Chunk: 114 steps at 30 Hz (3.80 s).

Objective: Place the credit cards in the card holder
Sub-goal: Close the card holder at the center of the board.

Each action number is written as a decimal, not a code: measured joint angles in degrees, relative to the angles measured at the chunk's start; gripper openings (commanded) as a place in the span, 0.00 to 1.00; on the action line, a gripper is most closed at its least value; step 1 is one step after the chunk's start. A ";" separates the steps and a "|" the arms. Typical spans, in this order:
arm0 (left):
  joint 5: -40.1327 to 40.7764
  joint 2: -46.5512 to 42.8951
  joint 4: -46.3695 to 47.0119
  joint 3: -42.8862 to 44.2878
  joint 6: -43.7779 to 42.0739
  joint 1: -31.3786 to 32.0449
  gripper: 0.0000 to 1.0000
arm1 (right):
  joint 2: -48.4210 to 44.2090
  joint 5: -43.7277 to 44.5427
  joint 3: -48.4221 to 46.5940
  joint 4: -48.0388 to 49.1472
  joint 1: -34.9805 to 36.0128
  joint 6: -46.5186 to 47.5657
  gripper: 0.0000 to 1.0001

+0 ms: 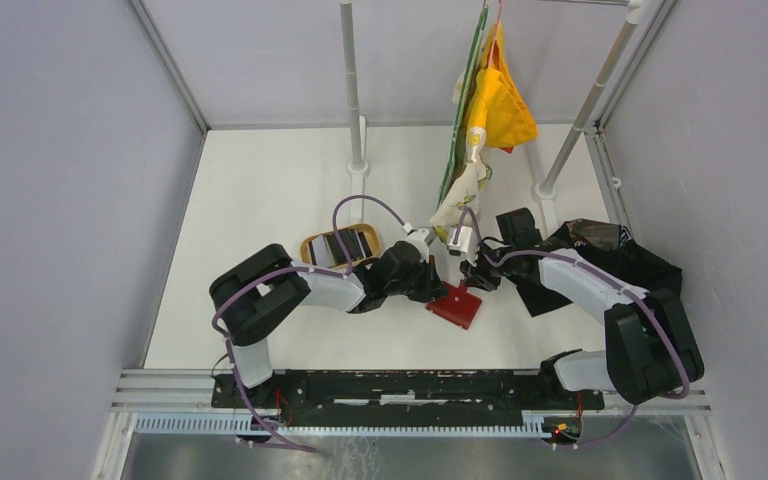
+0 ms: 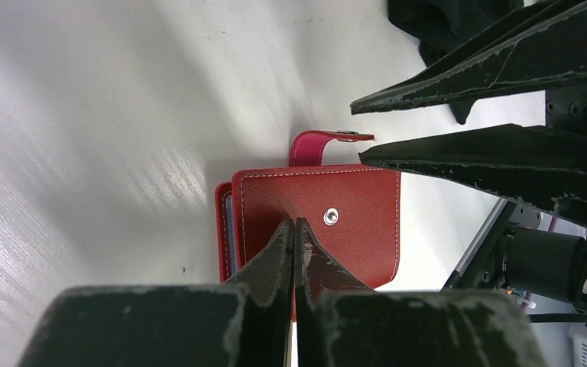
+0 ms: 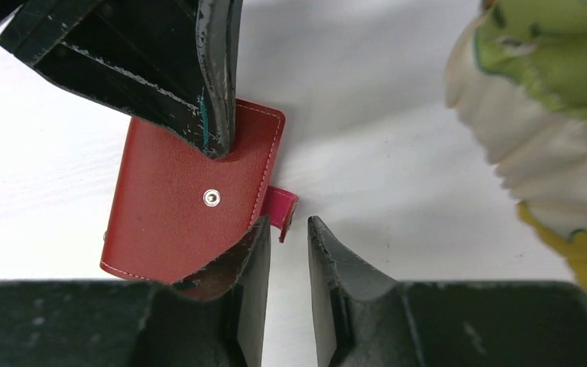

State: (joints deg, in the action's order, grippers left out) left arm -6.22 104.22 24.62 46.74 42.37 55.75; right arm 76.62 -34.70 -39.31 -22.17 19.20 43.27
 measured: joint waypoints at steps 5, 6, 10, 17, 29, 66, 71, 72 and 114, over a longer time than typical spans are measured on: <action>0.04 0.00 0.02 -0.02 0.00 0.02 0.02 | 1.14 -0.22 -0.31 -0.26 -0.15 -0.98 0.18; 0.04 0.00 0.04 -0.02 0.02 0.02 0.02 | 1.31 -0.26 -0.39 -0.33 -0.15 -1.09 0.17; 0.09 0.00 0.04 -0.02 0.00 0.04 0.02 | 1.51 -0.42 -0.76 -0.70 -0.17 -1.49 0.21; 0.09 0.00 0.07 -0.04 0.00 0.04 0.02 | 1.51 -0.42 -0.76 -0.83 -0.22 -1.86 0.18; 0.11 0.04 0.11 -0.04 0.00 0.07 0.02 | 1.51 -0.39 -0.76 -0.85 -0.31 -1.97 0.14; 0.17 0.09 0.22 -0.04 0.00 0.11 0.02 | 0.57 -0.17 -0.76 -1.03 -0.52 -2.05 0.10; 0.17 0.09 0.22 -0.04 0.00 0.11 0.02 | 0.87 -0.17 -0.76 -1.11 -0.52 -2.05 0.15; 0.17 0.09 0.20 -0.04 0.00 0.11 0.02 | 0.94 -0.15 -0.76 -1.11 -0.52 -2.05 0.16; 1.73 0.11 0.46 -0.04 0.02 1.03 0.02 | -0.44 -2.05 0.92 -3.23 5.07 -0.68 0.00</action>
State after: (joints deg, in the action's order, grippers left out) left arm -4.49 104.33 25.08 46.70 42.39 56.77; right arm 76.18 -36.75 -38.39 -25.41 24.27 42.59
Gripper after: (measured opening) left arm 0.026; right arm 0.006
